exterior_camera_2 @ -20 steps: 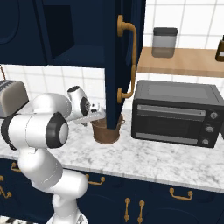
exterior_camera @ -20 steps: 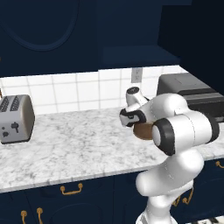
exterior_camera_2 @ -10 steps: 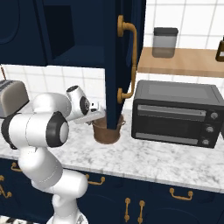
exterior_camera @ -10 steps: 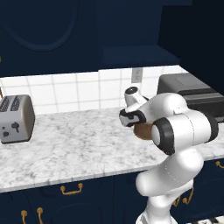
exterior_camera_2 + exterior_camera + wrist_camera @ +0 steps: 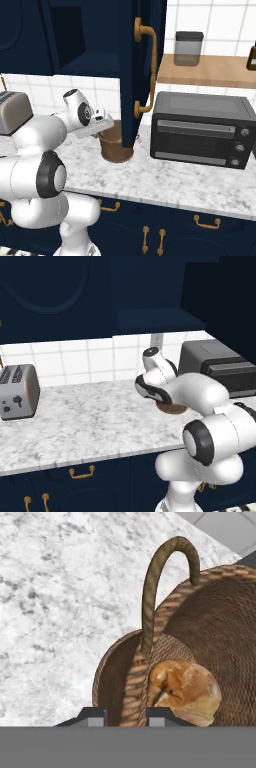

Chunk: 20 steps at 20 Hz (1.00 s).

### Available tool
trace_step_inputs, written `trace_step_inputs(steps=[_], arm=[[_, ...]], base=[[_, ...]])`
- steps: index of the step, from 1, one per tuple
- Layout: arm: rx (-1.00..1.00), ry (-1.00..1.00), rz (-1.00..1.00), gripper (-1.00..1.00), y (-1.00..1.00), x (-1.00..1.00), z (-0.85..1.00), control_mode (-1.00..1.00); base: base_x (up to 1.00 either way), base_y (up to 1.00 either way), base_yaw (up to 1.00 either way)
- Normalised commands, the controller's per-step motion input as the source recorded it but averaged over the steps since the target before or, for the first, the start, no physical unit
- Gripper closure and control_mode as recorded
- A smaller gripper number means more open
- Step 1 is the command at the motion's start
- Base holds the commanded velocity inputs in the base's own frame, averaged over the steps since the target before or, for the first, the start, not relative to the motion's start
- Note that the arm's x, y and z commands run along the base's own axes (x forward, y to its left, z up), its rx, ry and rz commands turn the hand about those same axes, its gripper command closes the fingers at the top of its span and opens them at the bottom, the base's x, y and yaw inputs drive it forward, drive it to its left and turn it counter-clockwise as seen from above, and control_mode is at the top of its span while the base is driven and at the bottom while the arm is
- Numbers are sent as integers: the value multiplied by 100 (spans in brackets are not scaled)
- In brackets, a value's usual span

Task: Open the cabinet, pick up the bread from the cabinet and place it in the basket. Then move the basket to the dining counter.

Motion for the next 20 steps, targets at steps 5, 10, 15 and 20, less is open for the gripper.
trace_step_inputs(steps=[5,10,15,20], arm=[[-8,-1,12,100,8,-70,96,-100],[-7,-2,13,100,6,-55,76,-100],[-13,-3,8,100,20,-34,59,-100],[-11,-4,4,100,19,-26,20,100]], base=[[0,0,0],[0,0,0],[0,0,0],[-9,2,0]])
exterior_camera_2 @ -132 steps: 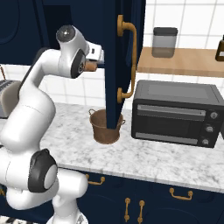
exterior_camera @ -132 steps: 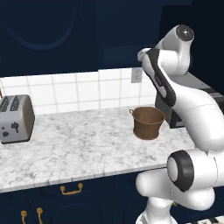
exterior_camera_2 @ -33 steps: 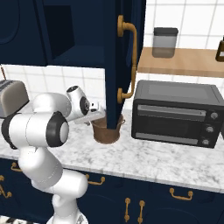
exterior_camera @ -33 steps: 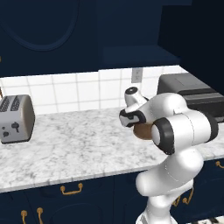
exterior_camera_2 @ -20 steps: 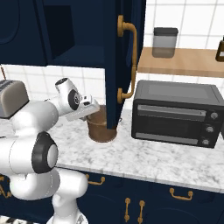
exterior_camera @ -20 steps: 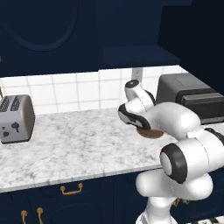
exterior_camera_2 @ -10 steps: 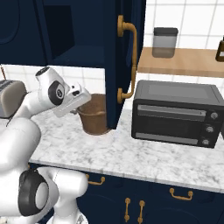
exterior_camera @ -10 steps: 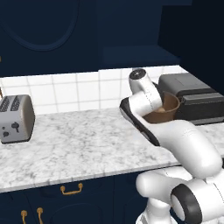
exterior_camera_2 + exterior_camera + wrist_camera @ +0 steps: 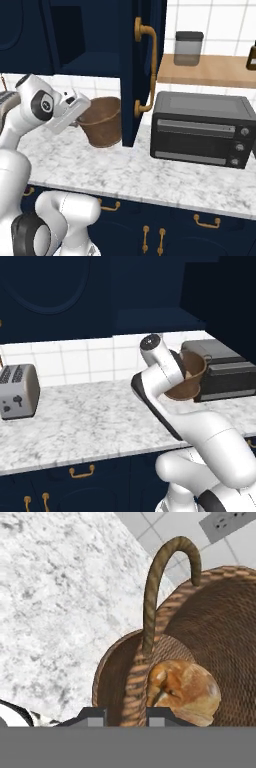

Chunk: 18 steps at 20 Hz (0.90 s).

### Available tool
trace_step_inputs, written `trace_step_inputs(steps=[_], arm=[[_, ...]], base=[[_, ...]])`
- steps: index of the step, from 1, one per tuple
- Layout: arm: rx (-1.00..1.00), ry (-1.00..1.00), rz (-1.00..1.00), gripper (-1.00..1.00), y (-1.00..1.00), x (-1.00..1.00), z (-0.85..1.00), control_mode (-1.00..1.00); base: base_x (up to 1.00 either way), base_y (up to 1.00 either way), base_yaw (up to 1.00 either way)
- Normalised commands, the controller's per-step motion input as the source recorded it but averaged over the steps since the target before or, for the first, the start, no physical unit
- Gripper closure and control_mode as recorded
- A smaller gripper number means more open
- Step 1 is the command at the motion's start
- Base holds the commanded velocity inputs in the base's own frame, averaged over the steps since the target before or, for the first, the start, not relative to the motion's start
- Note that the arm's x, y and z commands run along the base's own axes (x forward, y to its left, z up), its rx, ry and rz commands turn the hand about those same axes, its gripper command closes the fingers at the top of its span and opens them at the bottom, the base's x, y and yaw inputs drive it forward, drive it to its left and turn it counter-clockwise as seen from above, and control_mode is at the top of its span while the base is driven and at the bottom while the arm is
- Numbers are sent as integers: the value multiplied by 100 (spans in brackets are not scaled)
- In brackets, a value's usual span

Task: Open the cabinet, pick up the bread from the cabinet and place it in the basket. Then move the basket to the dining counter.

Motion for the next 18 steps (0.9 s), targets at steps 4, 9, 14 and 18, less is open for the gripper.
trace_step_inputs(steps=[4,9,14,18], arm=[[0,0,0,100,0,0,0,100],[0,0,0,100,0,0,0,100],[0,0,0,100,0,0,0,100],[0,0,0,100,0,0,0,100]], base=[[-86,16,0],[-100,13,0],[-78,4,-19],[-40,0,-40]])
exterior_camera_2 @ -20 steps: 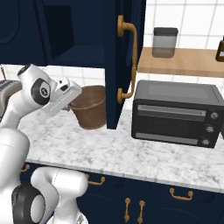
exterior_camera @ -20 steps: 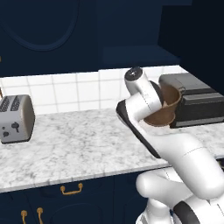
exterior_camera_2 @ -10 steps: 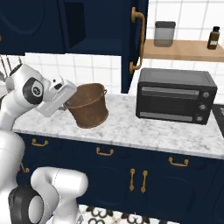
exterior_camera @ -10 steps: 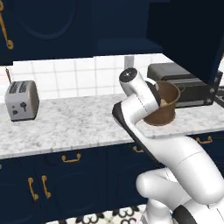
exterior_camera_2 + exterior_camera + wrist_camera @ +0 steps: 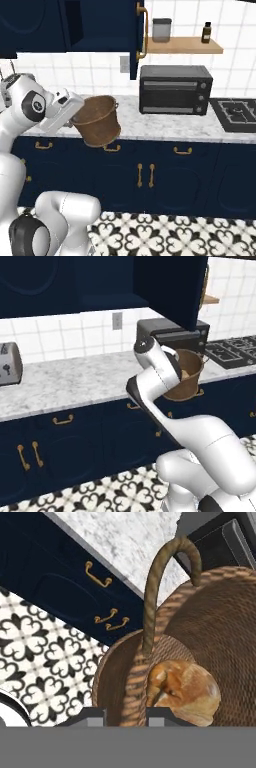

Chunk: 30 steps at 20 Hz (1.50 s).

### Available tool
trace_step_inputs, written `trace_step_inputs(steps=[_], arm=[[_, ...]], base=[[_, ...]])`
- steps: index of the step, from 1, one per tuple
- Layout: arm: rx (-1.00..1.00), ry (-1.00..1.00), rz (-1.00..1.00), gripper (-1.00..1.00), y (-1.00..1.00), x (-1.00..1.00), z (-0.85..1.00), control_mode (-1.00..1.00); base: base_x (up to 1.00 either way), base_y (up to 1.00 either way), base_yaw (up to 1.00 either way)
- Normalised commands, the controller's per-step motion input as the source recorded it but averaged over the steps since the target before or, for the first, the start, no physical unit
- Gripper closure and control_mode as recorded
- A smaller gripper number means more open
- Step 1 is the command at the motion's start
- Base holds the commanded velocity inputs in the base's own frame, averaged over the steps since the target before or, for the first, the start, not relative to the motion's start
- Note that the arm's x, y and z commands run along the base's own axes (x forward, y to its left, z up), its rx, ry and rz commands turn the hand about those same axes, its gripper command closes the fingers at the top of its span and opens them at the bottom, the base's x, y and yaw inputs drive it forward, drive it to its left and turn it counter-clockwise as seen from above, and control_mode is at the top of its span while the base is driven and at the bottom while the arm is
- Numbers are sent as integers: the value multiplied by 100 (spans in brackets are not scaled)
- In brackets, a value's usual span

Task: Open the cabinet, pick up the bread from the cabinet and place it in the basket. Then move the basket to the dining counter.

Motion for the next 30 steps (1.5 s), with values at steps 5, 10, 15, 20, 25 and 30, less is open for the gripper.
trace_step_inputs(steps=[5,10,15,20,25,30], arm=[[0,0,0,100,0,0,0,100],[0,0,0,100,0,0,0,100],[0,0,0,100,0,0,0,100],[0,0,0,100,0,0,0,100],[0,0,0,100,0,0,0,100],[0,0,0,100,0,0,0,100]], base=[[-33,0,-43],[-24,3,-53],[-16,13,-72],[-2,6,-79],[0,2,-81],[0,0,-81]])
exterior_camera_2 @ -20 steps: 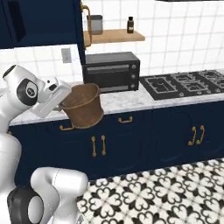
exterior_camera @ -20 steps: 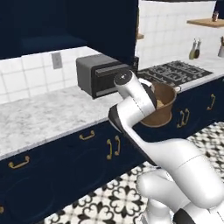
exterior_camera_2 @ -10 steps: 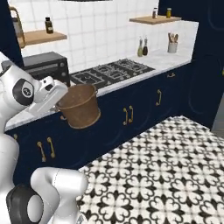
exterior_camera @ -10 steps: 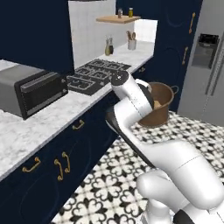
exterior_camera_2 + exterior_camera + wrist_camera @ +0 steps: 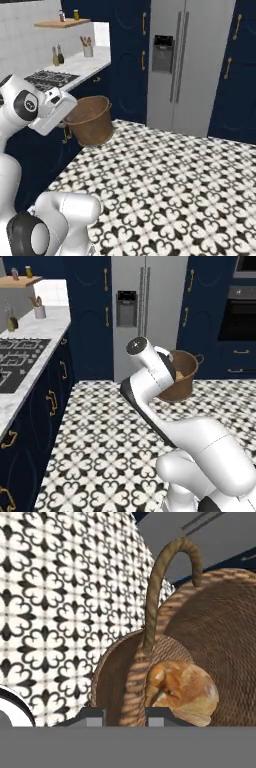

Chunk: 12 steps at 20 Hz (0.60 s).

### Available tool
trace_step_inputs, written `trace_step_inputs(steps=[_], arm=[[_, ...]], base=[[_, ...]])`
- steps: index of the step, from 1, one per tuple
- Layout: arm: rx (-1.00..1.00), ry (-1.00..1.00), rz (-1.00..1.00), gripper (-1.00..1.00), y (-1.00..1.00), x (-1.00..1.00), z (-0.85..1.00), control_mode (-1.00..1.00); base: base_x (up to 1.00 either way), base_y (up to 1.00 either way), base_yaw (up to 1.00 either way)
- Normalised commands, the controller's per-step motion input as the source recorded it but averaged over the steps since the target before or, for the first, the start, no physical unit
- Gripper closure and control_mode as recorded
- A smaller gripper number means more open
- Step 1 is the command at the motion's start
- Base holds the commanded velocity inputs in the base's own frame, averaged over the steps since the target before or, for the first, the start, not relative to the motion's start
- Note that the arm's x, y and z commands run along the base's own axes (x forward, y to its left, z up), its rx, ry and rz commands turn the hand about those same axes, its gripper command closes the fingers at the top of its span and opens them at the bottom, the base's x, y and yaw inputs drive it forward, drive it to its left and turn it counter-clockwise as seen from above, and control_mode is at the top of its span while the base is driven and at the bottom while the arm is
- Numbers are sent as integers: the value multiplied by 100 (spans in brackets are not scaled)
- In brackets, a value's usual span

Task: Open the cabinet, pick up the bread from the cabinet and place it in the basket. Then move the basket to the dining counter.

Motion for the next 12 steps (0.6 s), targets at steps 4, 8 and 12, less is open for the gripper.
trace_step_inputs(steps=[4,8,12], arm=[[0,0,0,100,0,0,0,100],[0,0,0,100,0,0,0,100],[0,0,0,100,0,0,0,100]], base=[[0,0,-79],[0,0,-77],[0,0,-73]])
